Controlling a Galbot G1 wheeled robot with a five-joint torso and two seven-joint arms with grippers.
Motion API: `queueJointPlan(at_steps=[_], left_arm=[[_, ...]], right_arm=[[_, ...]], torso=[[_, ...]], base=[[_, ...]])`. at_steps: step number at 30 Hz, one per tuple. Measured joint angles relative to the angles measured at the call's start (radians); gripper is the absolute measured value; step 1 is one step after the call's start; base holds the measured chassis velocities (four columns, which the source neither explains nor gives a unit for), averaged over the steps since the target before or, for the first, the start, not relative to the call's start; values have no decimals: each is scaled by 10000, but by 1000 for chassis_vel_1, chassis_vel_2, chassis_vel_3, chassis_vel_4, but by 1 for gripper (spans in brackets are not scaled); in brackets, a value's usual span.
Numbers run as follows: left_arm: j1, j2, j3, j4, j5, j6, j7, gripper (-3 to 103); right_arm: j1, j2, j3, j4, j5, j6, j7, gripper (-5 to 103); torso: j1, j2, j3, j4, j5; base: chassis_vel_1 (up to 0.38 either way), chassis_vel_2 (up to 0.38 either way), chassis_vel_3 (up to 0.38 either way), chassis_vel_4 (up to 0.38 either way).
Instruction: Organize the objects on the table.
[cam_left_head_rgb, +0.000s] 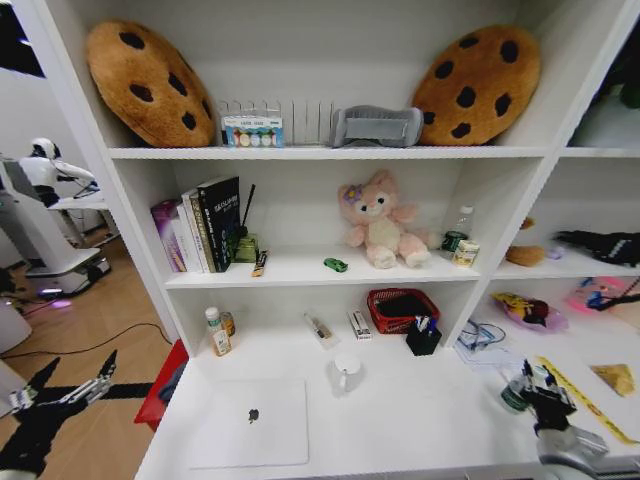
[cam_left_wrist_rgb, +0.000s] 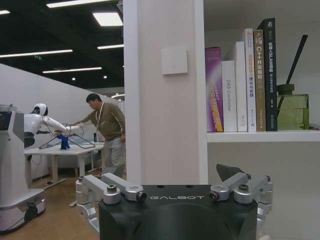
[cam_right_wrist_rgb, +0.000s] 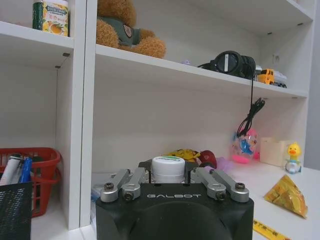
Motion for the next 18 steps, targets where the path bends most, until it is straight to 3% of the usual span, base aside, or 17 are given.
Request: queueJointPlan(at_steps=[7, 13, 16, 18], left_arm=[[0, 0, 0, 0, 0, 0, 0, 100], [0, 0, 0, 0, 0, 0, 1, 100], [1, 0, 0, 0, 0, 0, 1, 100], [0, 0, 0, 0, 0, 0, 0, 100]], right_arm=[[-2142, 977, 407, 2375, 391, -424, 323, 30], [-4158, 1355, -622, 4025, -1419, -440, 1012, 30], [-4484, 1529, -1129, 4046, -1859, -483, 1232, 30], [-4676, 1657, -1410, 3801, -2165, -473, 1506, 30]], torso=[[-2, 0, -1, -7, -1], [-2, 1, -1, -3, -4], [-2, 2, -1, -3, 0], [-2, 4, -3, 5, -26]], base=[[0, 0, 0, 0], [0, 0, 0, 0], [0, 0, 0, 0], [0, 0, 0, 0]])
